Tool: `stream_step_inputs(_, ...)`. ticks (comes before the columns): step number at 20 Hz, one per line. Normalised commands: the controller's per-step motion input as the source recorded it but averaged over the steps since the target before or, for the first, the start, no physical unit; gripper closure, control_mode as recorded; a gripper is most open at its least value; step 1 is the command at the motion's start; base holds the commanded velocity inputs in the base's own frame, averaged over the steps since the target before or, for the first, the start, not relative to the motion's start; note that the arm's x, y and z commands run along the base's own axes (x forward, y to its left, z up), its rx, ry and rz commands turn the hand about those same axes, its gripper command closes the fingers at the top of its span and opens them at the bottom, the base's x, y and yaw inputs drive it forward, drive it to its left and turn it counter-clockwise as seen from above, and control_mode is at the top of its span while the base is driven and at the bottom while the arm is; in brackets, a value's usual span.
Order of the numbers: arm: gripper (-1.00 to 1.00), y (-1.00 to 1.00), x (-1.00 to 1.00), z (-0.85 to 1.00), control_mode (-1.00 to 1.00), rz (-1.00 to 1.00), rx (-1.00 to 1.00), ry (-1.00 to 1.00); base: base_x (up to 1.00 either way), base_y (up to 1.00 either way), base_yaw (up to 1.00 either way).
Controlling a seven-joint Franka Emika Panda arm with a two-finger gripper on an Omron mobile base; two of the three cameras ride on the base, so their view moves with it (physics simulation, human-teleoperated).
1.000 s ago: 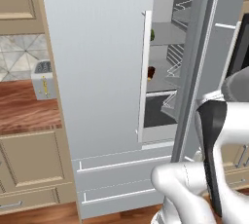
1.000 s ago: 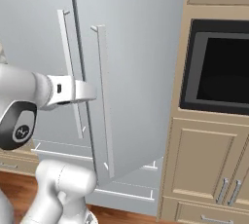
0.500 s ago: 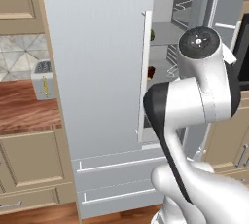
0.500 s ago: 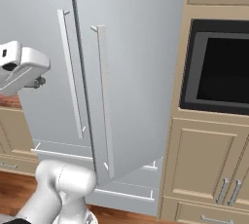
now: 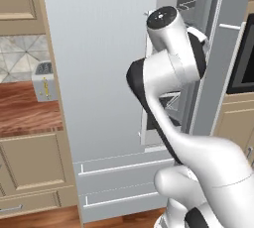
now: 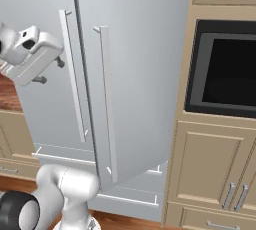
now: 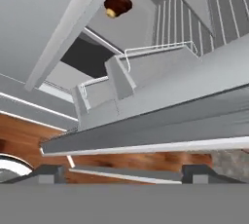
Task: Gather the lemon wedge and cucumber from the fridge and place them on a tray on the dining counter. Then gather the fish and steak from the fridge and place them on the other tray.
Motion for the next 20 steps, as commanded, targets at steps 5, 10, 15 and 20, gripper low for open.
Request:
stream_step_inputs(5, -1.00, 0.11, 0.85, -0.47, -1.00, 0.08, -0.22, 0.05, 0.00, 0.00, 0.00)
stream_step_inputs(10, -1.00, 0.00, 0.70, -0.30, -1.00, 0.04, -0.20, 0.00, 0.00, 0.00, 0.00)
stream_step_inputs(15, -1.00, -0.13, 0.57, -0.05, -1.00, 0.05, -0.09, 0.00, 0.00, 0.00, 0.00)
stream_step_inputs(20, -1.00, -0.34, 0.28, 0.00, -1.00, 0.02, -0.07, 0.00, 0.00, 0.00, 0.00)
